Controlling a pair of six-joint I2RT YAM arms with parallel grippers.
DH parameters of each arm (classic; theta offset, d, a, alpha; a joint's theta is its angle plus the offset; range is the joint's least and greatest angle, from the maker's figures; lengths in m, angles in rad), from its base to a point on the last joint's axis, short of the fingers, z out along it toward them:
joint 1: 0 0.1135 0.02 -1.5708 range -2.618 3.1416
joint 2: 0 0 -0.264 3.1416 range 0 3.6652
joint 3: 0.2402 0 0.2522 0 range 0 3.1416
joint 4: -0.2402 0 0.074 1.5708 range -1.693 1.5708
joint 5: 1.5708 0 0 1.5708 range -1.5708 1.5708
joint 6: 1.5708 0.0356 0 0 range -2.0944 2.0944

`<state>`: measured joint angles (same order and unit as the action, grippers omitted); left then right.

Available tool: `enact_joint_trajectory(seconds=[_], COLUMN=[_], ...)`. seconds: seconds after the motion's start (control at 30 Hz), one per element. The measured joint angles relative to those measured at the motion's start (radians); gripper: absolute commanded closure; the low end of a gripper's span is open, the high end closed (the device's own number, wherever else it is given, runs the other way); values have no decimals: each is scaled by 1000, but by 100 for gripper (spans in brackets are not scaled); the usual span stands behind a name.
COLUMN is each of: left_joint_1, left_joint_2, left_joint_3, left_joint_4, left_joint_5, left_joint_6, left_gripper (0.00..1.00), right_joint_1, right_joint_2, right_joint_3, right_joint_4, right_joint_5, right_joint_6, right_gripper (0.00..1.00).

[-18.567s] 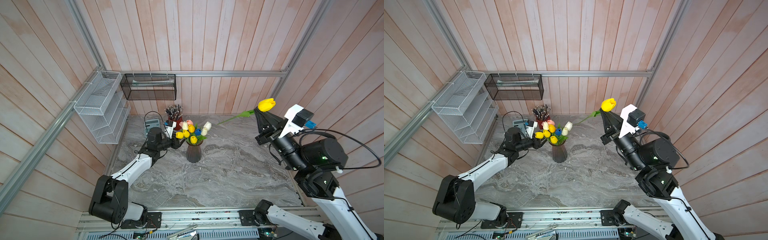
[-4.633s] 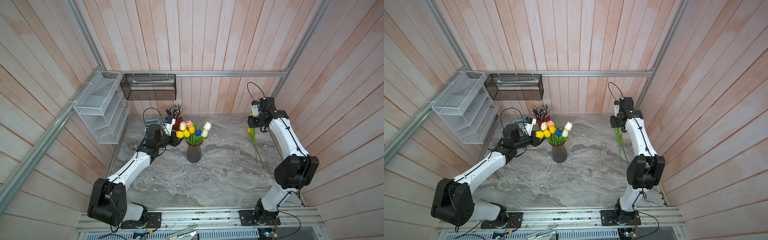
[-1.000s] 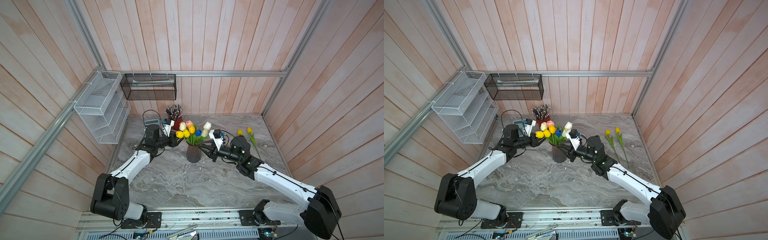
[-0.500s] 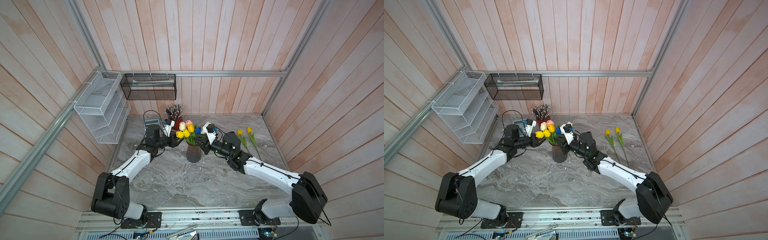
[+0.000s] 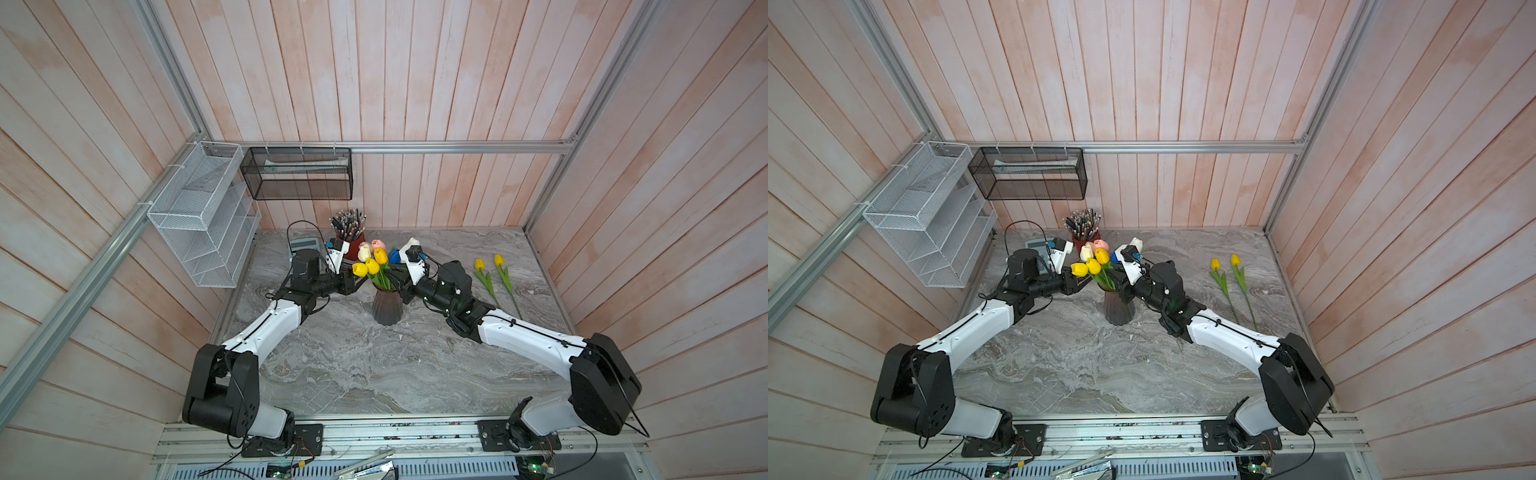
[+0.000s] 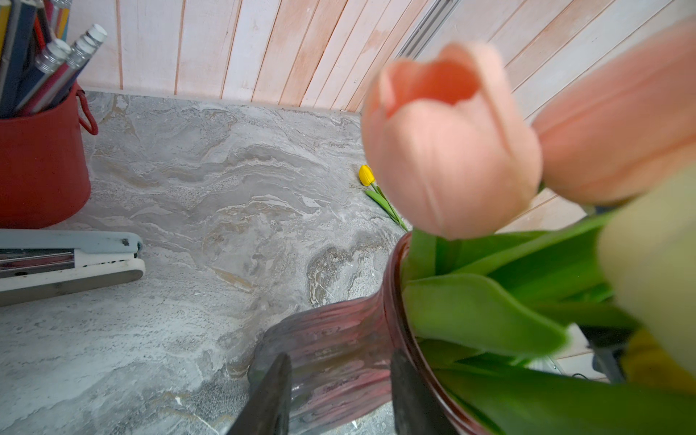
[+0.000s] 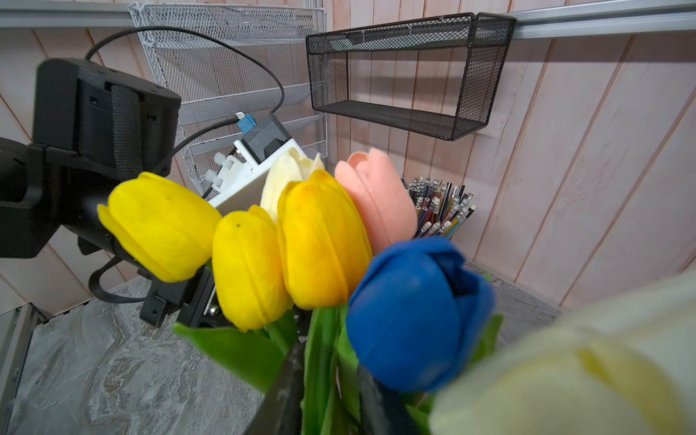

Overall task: Pick out yellow flowers from the vase
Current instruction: Pick up the flower from the vase.

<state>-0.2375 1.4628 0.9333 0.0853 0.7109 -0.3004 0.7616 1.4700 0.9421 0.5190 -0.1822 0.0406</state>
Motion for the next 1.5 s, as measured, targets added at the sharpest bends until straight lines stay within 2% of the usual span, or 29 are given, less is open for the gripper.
enact_joint_trajectory(seconds=[0.77,1.1,1.5], left_joint_1=[0,0,0], left_joint_2=[2,3,3], left_joint_3=[7,9,9], left_joint_4=[0,-1,-3], left_joint_5=[14,14,14], left_joint_6=[0,0,0], left_gripper=[56,56,56], right_joint_1=[35,37,37], right_joint_2=[8,19,53], right_joint_3=[11,26,50], right_joint_4=[4,6,21], right_joint_5=[6,78,103], right_joint_6=[-19,-33,-45], right_gripper=[74,75,81])
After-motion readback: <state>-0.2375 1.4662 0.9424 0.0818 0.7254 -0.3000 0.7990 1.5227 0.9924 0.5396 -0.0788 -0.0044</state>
